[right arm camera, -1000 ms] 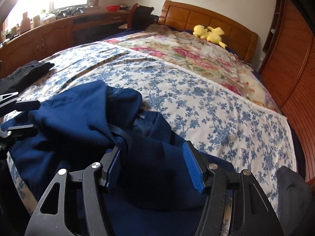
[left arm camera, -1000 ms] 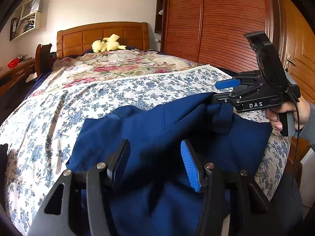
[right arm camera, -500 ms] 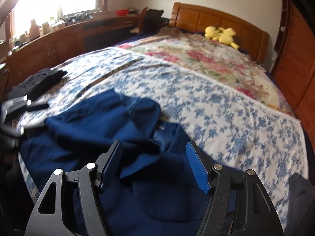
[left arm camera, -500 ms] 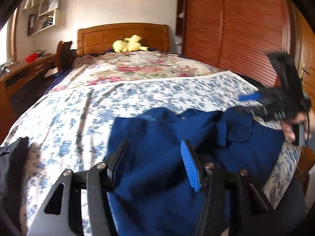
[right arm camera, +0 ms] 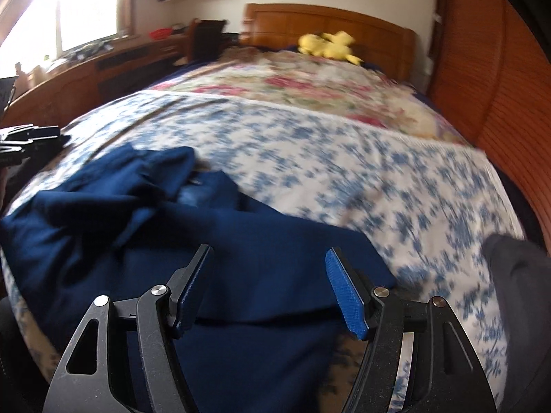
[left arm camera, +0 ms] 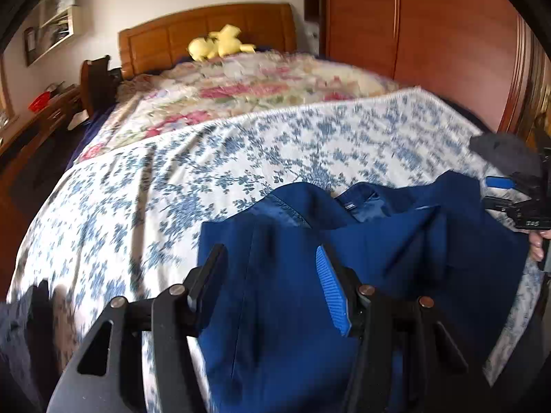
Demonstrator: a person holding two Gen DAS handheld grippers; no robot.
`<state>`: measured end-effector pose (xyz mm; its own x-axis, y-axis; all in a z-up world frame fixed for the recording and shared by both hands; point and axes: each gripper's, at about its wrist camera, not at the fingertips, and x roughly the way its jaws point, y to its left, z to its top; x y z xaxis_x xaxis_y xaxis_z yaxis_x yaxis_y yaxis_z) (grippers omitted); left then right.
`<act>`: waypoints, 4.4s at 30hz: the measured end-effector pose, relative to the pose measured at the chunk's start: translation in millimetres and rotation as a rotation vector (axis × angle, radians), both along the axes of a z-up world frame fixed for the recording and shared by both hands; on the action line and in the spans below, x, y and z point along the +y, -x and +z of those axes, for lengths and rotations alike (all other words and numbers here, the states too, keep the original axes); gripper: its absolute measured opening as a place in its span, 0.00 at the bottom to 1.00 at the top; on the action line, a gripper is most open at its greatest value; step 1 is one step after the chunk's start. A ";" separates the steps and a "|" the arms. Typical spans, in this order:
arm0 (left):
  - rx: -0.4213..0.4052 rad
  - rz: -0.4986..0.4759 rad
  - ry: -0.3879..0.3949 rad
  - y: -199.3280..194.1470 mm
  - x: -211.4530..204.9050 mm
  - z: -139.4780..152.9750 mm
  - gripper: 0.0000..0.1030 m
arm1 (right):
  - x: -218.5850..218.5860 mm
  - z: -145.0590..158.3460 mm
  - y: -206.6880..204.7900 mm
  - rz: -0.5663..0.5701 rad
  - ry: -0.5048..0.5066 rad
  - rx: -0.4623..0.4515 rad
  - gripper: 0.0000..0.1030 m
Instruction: Fold large clothes
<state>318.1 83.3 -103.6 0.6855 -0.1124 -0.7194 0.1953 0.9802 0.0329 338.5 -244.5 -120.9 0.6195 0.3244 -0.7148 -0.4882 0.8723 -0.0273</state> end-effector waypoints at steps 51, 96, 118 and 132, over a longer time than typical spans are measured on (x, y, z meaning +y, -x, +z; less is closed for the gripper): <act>-0.014 0.255 -0.105 -11.0 83.1 2.5 0.15 | -46.9 -7.7 -32.2 -0.095 -0.070 0.067 0.67; -0.172 0.027 0.192 70.7 -35.0 -38.6 0.37 | 96.6 -52.9 17.4 0.280 0.123 0.136 0.67; -0.151 -0.014 0.187 68.6 -42.2 -41.7 0.37 | 170.4 -16.3 -131.3 0.184 0.381 0.006 0.28; -0.153 -0.007 0.201 68.6 -39.0 -40.5 0.37 | 81.1 -2.5 -153.1 -0.026 0.281 0.058 0.50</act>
<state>249.5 44.2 -144.1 0.7836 -0.2475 -0.5699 0.2097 0.9688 -0.1325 491.5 -163.4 -123.4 0.5801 0.0934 -0.8092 -0.4737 0.8468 -0.2419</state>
